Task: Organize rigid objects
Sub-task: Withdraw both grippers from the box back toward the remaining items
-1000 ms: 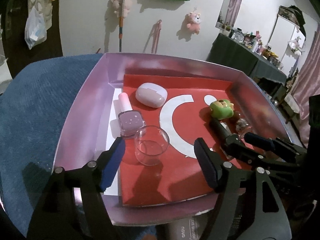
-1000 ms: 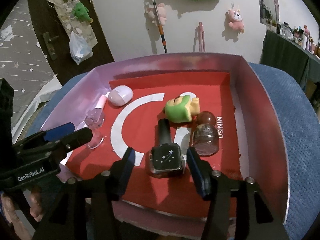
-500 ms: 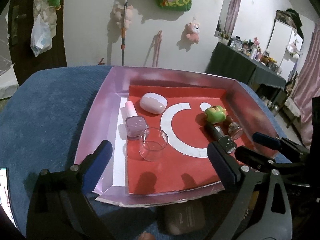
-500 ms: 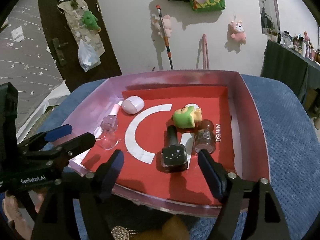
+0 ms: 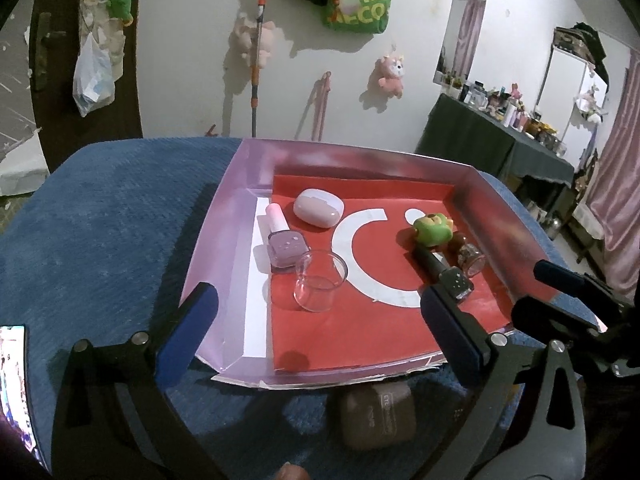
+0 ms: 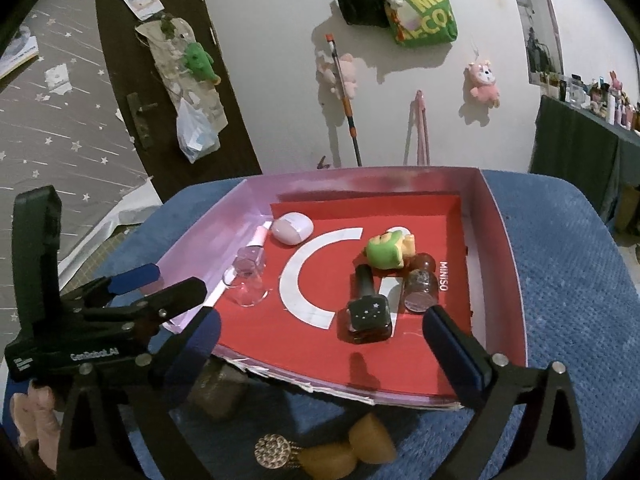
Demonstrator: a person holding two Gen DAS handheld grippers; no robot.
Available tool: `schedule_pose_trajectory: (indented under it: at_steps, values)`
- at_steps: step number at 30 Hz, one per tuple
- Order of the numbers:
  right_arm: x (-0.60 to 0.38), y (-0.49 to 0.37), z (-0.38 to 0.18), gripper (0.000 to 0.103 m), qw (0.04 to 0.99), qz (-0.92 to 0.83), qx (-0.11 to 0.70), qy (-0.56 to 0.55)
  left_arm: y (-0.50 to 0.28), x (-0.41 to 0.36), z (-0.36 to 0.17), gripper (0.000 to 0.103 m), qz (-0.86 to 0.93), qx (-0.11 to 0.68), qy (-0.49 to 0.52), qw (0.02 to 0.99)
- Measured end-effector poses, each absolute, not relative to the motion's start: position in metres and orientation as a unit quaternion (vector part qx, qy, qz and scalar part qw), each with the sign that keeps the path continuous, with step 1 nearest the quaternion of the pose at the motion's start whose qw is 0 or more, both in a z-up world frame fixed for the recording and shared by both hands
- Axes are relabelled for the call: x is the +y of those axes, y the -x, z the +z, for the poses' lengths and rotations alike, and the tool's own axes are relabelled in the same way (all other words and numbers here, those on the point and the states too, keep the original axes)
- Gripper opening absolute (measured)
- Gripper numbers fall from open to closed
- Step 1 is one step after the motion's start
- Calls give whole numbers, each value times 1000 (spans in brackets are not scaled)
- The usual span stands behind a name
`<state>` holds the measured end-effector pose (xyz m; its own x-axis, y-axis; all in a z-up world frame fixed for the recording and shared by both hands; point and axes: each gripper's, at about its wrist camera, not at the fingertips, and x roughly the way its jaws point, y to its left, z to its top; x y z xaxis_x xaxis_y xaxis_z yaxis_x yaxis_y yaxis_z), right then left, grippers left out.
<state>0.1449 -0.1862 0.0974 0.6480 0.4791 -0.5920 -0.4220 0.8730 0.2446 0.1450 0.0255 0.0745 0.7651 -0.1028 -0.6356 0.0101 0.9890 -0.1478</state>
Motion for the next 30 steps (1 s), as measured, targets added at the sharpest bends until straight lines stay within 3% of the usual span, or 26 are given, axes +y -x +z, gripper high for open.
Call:
schedule_pose_trajectory:
  at_steps: [30]
  values:
    - [-188,-101,101,103,917,256,305,-35,-106,9,71,103,-39,338,34,940]
